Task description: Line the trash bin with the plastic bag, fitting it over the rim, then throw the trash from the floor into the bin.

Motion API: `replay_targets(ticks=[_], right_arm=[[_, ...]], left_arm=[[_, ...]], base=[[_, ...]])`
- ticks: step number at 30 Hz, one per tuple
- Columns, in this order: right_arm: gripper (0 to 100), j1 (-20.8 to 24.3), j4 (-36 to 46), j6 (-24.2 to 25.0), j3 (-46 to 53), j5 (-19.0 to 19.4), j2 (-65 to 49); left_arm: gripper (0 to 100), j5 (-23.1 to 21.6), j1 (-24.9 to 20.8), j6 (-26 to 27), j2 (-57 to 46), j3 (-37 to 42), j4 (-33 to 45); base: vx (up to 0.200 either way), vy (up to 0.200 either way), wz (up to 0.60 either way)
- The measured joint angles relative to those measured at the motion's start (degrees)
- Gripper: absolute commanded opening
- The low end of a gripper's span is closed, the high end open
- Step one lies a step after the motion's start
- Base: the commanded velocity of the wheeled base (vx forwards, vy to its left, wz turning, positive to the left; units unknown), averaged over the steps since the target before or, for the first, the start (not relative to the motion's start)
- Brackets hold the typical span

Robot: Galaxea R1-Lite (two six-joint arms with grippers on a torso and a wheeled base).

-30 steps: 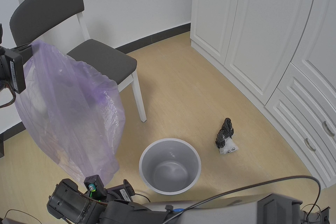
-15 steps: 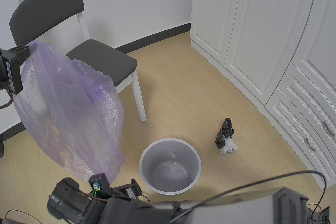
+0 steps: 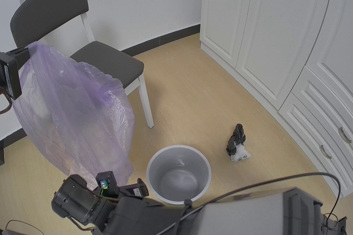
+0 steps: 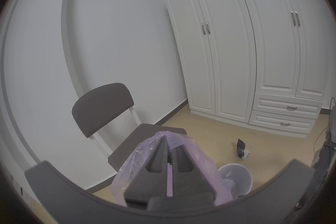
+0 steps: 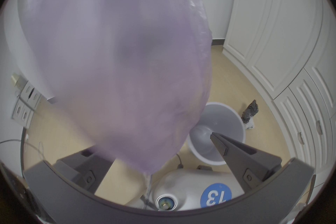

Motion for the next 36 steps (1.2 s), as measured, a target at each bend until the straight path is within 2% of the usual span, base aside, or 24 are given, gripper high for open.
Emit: replay_targets(ticks=[16, 28, 36], right_arm=[[100, -1.3, 7.1, 3.3, 1.5, -0.9, -2.7], [100, -3.2, 6.7, 5.0, 10.1, -1.3, -6.8], [100, -4.7, 5.9, 5.1, 12.2, -1.3, -8.9]], left_arm=[[0, 0.1, 0.1, -1.0, -0.7, 1.3, 0.0], [0, 0.2, 0.1, -1.0, -1.0, 1.0, 0.0], [0, 0.3, 0.1, -1.0, -1.0, 0.7, 0.0]], base=[[0.000, 0.000, 0.00], [0.000, 0.000, 0.00], [0.000, 0.000, 0.00]])
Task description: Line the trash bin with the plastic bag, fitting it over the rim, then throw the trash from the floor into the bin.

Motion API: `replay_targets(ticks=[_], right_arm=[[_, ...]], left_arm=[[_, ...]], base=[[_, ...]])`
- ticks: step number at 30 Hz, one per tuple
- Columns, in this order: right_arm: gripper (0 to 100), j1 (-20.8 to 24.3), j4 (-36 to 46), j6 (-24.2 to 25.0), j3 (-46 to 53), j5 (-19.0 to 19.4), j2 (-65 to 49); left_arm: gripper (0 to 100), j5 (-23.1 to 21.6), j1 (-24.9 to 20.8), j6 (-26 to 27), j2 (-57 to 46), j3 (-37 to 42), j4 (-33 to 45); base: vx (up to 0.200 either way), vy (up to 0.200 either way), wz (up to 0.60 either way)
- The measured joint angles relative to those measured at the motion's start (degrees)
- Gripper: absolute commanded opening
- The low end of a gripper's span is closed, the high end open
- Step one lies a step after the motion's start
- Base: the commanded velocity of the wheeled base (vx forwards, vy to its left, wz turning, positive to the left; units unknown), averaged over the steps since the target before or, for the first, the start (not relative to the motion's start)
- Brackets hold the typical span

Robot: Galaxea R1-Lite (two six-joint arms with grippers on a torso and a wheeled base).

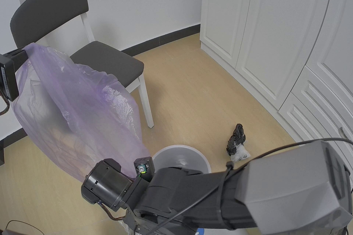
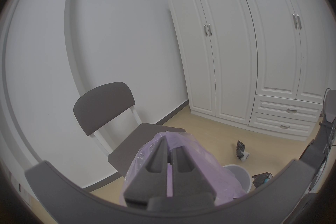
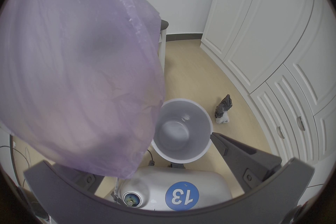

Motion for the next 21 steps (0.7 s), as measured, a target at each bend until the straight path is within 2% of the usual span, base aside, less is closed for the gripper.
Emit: replay_targets(ticks=[11, 12, 21], right_arm=[[100, -1.4, -4.0, -0.5, 0.0, 0.1, -1.1], [0, -1.4, -4.0, -0.5, 0.1, 0.2, -1.1], [0, -1.5, -3.8, -0.4, 1.7, 0.2, -2.0]], left_arm=[[0, 0.0, 0.0, 0.0, -0.3, -0.1, 0.0], [0, 0.0, 0.0, 0.0, -0.3, -0.1, 0.0], [0, -0.1, 0.0, 0.0, -0.4, -0.1, 0.0]], base=[[0.000, 0.000, 0.00], [0.000, 0.000, 0.00], [0.000, 0.000, 0.00]])
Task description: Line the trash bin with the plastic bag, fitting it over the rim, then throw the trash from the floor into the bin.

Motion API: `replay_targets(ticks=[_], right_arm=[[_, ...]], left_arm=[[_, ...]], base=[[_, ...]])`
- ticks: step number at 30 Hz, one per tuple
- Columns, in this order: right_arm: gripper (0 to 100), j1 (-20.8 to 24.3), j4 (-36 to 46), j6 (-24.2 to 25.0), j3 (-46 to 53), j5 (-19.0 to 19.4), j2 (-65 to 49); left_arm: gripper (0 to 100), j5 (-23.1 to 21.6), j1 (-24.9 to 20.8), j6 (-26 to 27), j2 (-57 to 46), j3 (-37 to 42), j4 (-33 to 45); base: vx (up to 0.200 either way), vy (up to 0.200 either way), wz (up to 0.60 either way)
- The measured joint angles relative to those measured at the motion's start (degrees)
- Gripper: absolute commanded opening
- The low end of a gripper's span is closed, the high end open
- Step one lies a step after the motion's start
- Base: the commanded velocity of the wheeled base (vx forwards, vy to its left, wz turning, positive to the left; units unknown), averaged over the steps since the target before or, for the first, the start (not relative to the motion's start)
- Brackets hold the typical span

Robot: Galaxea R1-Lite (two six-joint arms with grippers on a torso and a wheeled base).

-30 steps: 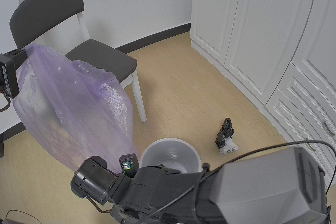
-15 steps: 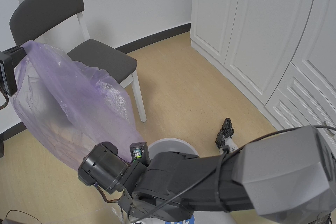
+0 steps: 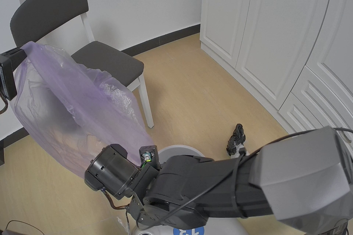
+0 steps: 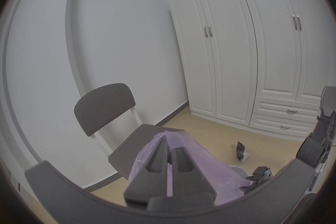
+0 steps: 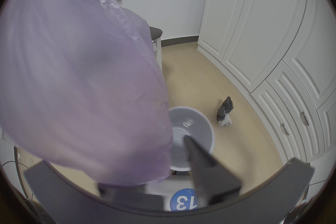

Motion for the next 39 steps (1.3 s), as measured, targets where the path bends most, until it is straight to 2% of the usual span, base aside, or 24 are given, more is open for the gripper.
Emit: replay_targets(ticks=[8, 14, 18, 24, 30, 34, 39], right_arm=[[0, -0.3, -0.9, 0.1, 5.5, -0.1, -5.6], [0, -1.5, -4.2, -0.6, 16.0, -0.1, -14.3], [0, -2.6, -6.2, -3.4, 24.6, 0.2, -20.6], [0, -5.2, -10.5, -10.2, 39.7, 2.6, -31.4], [0, -8.4, -13.9, -21.5, 51.7, 6.0, -42.3], [0, -10.3, -15.4, -28.9, 56.0, 10.7, -48.6], [0, -11.7, -23.4, -38.3, 57.6, 12.7, -52.7]], left_arm=[[0, -0.3, -0.6, -0.9, -0.4, 1.6, 1.2], [0, -0.5, -1.9, -0.8, -1.5, 4.1, 4.5], [0, -0.9, -2.5, -0.8, -2.3, 6.1, 6.8], [0, -5.3, -3.1, -0.9, -3.1, 12.3, 8.7], [0, -13.9, -3.3, -1.0, -3.6, 19.7, 7.6], [0, -20.5, -3.1, -0.9, -3.6, 24.3, 3.2], [0, -24.5, -2.8, -0.9, -2.8, 27.4, -2.2]], base=[[0.000, 0.000, 0.00], [0.000, 0.000, 0.00], [0.000, 0.000, 0.00], [0.000, 0.000, 0.00], [0.000, 0.000, 0.00], [0.000, 0.000, 0.00], [0.000, 0.000, 0.00]])
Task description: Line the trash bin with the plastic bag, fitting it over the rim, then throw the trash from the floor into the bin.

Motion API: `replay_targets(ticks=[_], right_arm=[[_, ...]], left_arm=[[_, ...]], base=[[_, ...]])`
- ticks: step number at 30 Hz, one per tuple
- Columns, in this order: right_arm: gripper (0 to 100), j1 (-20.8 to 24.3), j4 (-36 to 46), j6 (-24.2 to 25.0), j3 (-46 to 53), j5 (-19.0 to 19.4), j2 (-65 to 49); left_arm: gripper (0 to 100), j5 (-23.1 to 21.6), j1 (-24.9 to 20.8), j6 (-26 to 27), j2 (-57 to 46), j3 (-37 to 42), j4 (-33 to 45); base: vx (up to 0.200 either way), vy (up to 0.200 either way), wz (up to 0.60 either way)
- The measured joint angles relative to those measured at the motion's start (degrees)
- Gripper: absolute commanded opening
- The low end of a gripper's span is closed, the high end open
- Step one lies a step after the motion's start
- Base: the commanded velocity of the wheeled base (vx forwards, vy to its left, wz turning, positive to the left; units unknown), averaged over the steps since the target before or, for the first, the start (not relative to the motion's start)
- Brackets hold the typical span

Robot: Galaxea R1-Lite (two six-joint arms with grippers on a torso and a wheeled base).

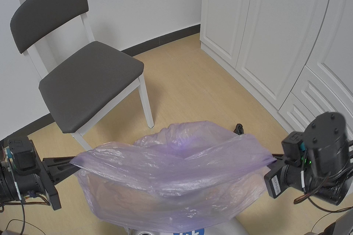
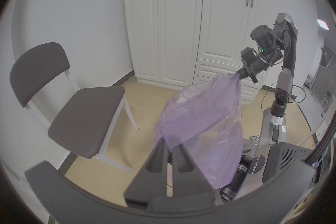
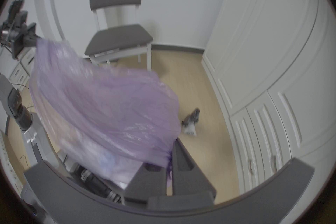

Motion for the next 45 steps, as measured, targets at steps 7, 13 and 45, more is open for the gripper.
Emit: replay_targets(ticks=[7, 13, 45], right_arm=[[0, -0.9, -15.2, -9.0, 0.0, 3.0, 1.3], [0, -0.9, -23.3, -10.9, -2.6, 5.3, 8.4], [0, -6.6, -39.4, 16.1, -2.3, 17.9, 27.8]], left_arm=[[0, -3.0, -1.1, -1.2, 4.8, 1.5, -8.5], [0, -3.8, -4.6, -6.6, 11.9, 2.2, -19.4], [0, -3.5, -9.5, -27.5, 34.1, 9.6, -57.6]], base=[[0.000, 0.000, 0.00], [0.000, 0.000, 0.00], [0.000, 0.000, 0.00]])
